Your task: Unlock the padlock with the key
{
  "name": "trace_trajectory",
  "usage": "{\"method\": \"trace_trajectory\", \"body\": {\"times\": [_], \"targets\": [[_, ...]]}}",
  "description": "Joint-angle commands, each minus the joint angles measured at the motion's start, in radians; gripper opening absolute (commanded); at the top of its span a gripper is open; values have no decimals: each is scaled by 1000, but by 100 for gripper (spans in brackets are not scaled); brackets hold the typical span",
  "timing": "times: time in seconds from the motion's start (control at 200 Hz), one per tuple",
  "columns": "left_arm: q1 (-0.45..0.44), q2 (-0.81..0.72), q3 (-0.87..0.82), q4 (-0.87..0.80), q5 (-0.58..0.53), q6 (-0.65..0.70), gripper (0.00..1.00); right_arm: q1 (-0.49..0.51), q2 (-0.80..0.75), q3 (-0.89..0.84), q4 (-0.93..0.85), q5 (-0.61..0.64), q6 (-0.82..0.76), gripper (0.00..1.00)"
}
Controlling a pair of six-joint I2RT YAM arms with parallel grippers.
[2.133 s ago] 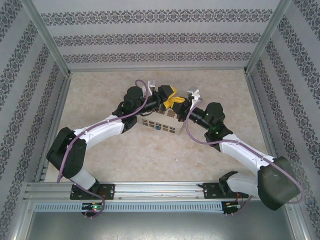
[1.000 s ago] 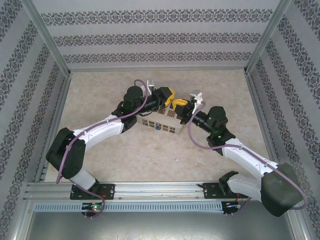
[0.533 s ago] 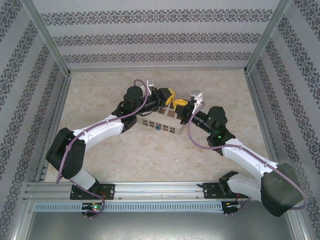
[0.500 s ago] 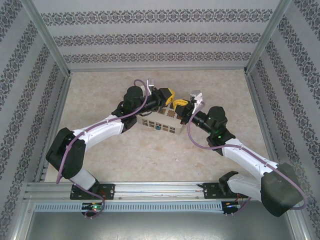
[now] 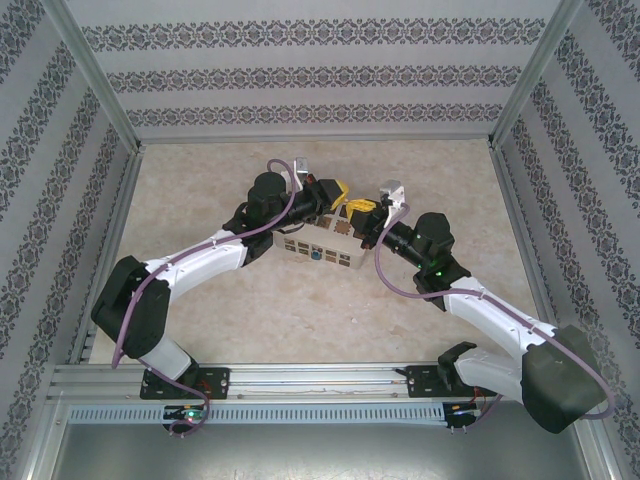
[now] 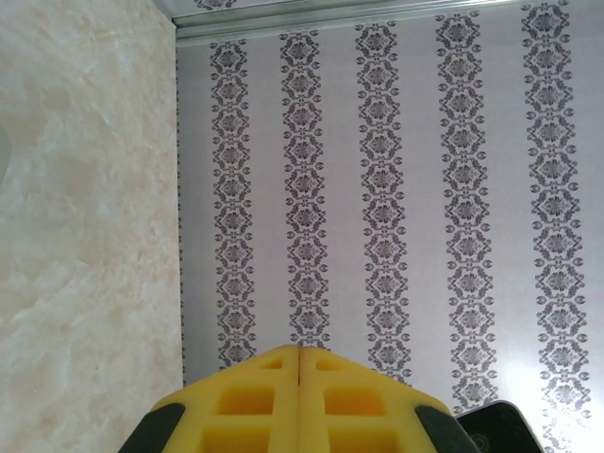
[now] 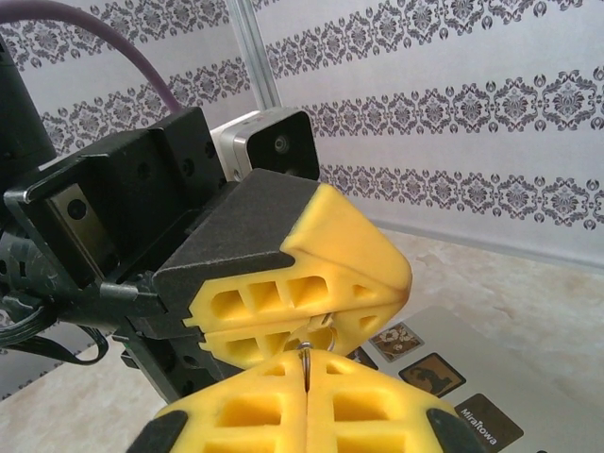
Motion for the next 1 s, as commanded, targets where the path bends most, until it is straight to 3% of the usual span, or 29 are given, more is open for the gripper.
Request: {"method": "trace_trajectory", "body": {"times": [0.0,0.175,0.34,0.5,0.69,0.994], "targets": [[-7,-56,18,-33,-17,75,0,-6,-10,7,13,11,14,15],[11,-127,22,-110,-74,261,0,-39,-46,4,-8,-17,72,40],[23,-204,10,-129,-114,455,0,-78,-90,21,-54,-86,150,50],[27,-255,-30,-20,-101,589,0,-116,-89,65,-62,-193,311,61],[28,-299,-71,98,-79,673,0,-123,-57,124,-23,-328,427,68],[28,-322,-100,144,-66,694,0,-57,-19,183,33,-360,486,71]]}}
